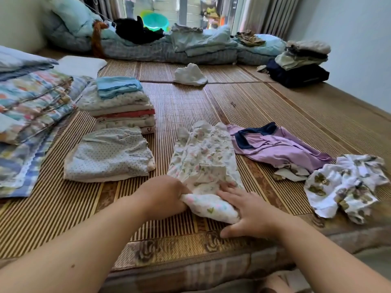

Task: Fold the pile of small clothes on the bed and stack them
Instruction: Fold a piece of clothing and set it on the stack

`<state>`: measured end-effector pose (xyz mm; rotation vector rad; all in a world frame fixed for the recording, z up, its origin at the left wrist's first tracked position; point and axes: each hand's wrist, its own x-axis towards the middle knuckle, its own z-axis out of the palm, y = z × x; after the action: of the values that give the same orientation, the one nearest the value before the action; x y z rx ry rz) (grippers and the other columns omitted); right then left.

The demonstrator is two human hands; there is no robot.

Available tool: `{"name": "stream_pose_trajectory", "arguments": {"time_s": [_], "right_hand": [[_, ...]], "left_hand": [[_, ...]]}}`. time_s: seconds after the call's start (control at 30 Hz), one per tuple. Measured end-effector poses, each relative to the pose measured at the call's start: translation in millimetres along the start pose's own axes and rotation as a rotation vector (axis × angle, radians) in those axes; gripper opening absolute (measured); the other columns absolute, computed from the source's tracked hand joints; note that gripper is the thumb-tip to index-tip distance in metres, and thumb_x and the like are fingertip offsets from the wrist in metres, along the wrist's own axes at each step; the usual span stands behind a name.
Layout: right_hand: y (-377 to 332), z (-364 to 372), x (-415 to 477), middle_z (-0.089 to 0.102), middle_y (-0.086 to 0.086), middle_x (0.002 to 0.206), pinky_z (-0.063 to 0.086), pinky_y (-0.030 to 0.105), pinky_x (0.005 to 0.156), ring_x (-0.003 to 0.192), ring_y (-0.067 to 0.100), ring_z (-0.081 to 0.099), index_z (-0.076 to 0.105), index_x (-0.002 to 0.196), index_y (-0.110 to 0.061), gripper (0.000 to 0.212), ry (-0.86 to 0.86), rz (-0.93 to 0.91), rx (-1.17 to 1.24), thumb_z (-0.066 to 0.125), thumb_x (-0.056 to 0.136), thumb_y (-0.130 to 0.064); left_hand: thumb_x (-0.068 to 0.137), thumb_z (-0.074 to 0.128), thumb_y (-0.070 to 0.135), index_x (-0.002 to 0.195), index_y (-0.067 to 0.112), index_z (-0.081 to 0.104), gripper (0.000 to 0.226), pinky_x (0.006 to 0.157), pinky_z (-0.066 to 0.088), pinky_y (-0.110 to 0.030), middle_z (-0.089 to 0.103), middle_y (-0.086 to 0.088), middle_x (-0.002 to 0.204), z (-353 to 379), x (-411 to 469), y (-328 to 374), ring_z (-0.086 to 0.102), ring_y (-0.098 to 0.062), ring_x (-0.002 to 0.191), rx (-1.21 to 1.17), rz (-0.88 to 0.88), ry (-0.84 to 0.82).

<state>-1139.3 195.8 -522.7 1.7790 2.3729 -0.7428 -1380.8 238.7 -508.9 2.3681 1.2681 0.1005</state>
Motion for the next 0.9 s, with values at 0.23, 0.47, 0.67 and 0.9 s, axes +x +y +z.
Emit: {"name": "stream_pose_trajectory", "arguments": {"time_s": [0.23, 0.47, 0.67, 0.9], "right_hand": [[2, 3, -27, 0.058, -0.015, 0.063, 0.043, 0.024, 0.054, 0.057, 0.003, 0.052, 0.057, 0.063, -0.032, 0.03, 0.356, -0.141, 0.402, 0.065, 0.081, -0.009], [-24, -23, -43, 0.072, 0.012, 0.092, 0.056, 0.032, 0.069, 0.085, 0.026, 0.07, 0.07, 0.096, -0.006, 0.022, 0.254, -0.196, 1.064, 0.06, 0.079, -0.015], [-25, -36, 22, 0.071, 0.013, 0.104, 0.053, 0.053, 0.088, 0.095, 0.033, 0.069, 0.064, 0.115, -0.016, 0.037, 0.357, 0.243, 1.304, 0.055, 0.089, -0.041], [-23, -21, 48, 0.028, -0.003, 0.155, 0.026, 0.043, 0.114, 0.142, 0.018, 0.025, 0.027, 0.148, -0.029, 0.073, 0.449, 0.222, 0.203, 0.061, 0.087, -0.048]], "left_hand": [[0.092, 0.06, 0.026, 0.077, 0.016, 0.065, 0.019, 0.053, 0.039, -0.026, 0.057, 0.001, 0.063, -26, -28, 5, 0.047, -0.009, 0.053, -0.514, -0.025, -0.006], [0.087, 0.059, 0.019, 0.11, 0.014, 0.063, 0.024, 0.069, 0.06, -0.04, 0.071, -0.018, 0.097, -42, -43, 8, 0.071, -0.035, 0.085, -1.044, -0.211, 0.021], [0.092, 0.058, 0.035, 0.133, 0.019, 0.051, 0.045, 0.088, 0.055, -0.05, 0.061, -0.012, 0.121, -41, 0, -10, 0.065, -0.031, 0.103, -0.995, -0.477, 0.304], [0.083, 0.058, 0.06, 0.148, 0.037, 0.026, 0.076, 0.116, 0.018, -0.05, 0.011, 0.0, 0.161, -11, 16, 0, 0.014, -0.026, 0.146, -0.058, -0.358, 0.175]]}}
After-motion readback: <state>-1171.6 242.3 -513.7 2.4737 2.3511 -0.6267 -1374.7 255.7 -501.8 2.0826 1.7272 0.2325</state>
